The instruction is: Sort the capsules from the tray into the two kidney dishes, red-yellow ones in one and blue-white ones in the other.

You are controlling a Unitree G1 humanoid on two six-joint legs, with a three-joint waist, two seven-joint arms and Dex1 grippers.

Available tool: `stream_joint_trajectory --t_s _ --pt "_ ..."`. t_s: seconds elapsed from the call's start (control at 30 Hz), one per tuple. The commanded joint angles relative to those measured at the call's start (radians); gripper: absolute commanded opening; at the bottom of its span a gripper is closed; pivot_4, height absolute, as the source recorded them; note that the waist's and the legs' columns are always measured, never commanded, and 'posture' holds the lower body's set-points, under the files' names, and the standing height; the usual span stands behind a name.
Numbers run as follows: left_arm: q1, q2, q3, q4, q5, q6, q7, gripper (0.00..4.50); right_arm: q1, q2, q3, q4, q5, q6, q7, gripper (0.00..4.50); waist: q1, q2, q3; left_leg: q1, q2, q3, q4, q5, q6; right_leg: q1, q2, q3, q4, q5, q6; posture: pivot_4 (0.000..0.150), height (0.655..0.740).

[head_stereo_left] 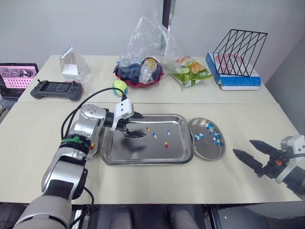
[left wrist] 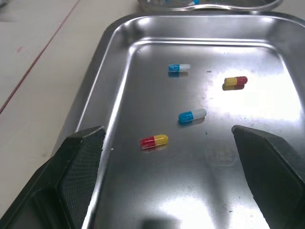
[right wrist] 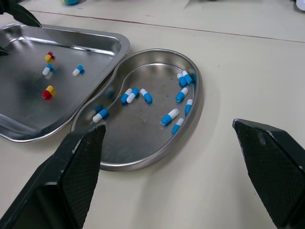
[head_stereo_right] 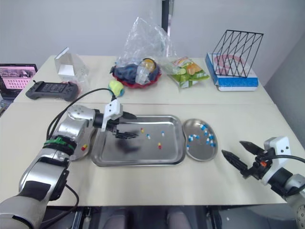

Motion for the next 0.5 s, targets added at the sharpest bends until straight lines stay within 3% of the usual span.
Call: stream_joint_trajectory --t_s 0.03,0.23,0.37,0.5 --pt "-0.075 -0.026 -0.015 0.108 0.056 -0.108 -0.001 4.49 -0.006 -0.004 -0.031 -0.023 0.01 -0.033 0.0 4.5 0.001 0.0 0.0 0.0 0.0 0.0 0.0 0.0 0.0 0.0 0.0 0.0 0.0 0.0 0.0 0.15 0.7174" --pt "-0.172 -0.091 -0.02 0.289 0.128 -0.173 0.014 4.49 -0.001 -0.004 -0.022 -0.021 -0.015 -0.062 -0.001 4.5 0.009 0.0 0.0 -0.003 -0.002 -0.004 0.002 0.0 0.0 0.0 0.0 0.0 0.0 0.0 0.001 0.15 0.7174" --pt "-0.195 -0.116 -0.01 0.34 0.154 -0.184 0.002 3.3 0.016 0.002 -0.029 -0.031 -0.007 -0.063 -0.005 4.5 0.014 0.0 0.0 -0.004 -0.006 -0.011 0.002 0.0 0.0 0.0 0.0 0.0 0.0 0.0 0.001 0.15 0.7174" --pt "-0.206 -0.134 -0.014 0.364 0.186 -0.188 0.018 3.3 0.039 0.007 -0.028 -0.039 -0.013 -0.071 -0.006 4.5 0.021 0.0 0.0 -0.005 -0.009 -0.017 0.002 0.0 0.0 0.0 0.0 -0.001 0.0 0.0 0.001 0.15 0.7174"
